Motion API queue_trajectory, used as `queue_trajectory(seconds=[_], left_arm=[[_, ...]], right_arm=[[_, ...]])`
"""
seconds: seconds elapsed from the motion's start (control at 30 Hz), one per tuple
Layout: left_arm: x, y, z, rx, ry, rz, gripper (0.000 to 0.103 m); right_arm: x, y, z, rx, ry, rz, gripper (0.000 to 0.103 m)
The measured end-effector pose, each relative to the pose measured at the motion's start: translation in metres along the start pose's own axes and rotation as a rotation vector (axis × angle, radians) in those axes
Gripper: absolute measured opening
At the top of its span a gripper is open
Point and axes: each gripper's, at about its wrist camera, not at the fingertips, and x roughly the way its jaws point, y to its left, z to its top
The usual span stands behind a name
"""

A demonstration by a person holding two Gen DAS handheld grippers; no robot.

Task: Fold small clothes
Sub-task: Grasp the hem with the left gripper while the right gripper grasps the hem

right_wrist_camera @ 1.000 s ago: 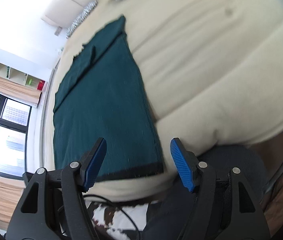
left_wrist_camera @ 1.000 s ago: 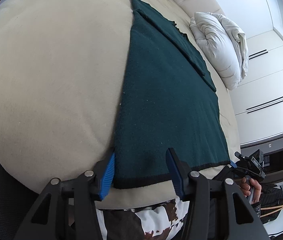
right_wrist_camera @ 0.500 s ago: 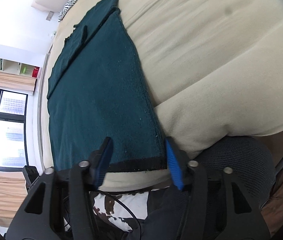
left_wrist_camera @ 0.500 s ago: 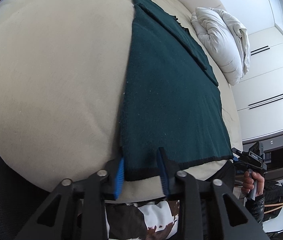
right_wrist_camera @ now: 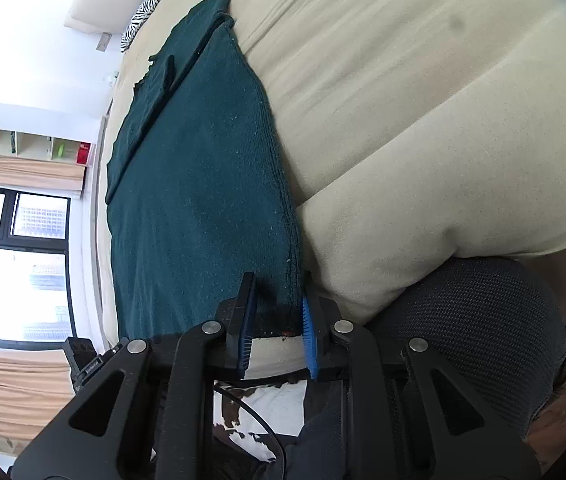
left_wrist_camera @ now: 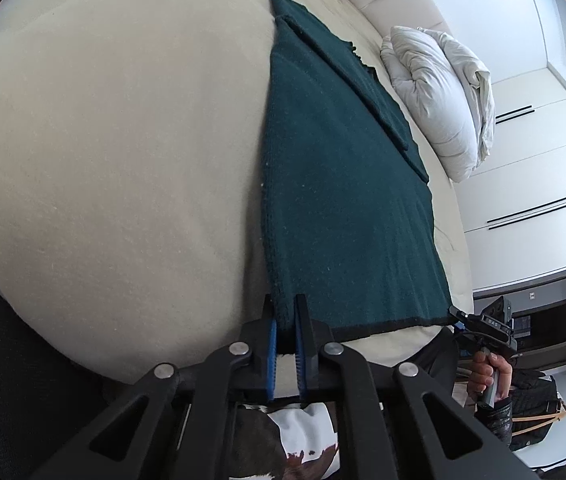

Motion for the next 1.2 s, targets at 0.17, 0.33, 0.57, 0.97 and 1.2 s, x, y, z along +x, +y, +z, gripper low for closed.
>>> queue_trajectory(seconds=[0.17, 0.33, 0.57, 0.97, 1.2], left_arm=[[-0.005, -0.002, 0.000, -0.015, -0.044, -0.008, 0.008], [-0.011, -0.003, 0.002, -0.028, -0.078, -0.023, 0.007], [-0.020, -0.008, 0.007, -0.031, -0.117, -0.063, 0.007], [-0.052, -0.030, 0.032, -0.026, -0.218, -0.168, 0.007], [-0.079, -0.041, 0.063, -0.034, -0.321, -0.215, 0.001]], right_arm=[[-0.001, -0.003, -0.002, 0.000, -0.006, 0.010, 0.012], [-0.006, -0.003, -0.004, -0.007, -0.032, 0.023, 0.007], [-0.017, 0.010, -0.006, -0.057, -0.071, 0.040, 0.006], [-0.048, 0.056, 0.000, -0.137, -0.171, 0.115, 0.005], [-0.064, 0.078, 0.017, -0.125, -0.250, 0.217, 0.005]])
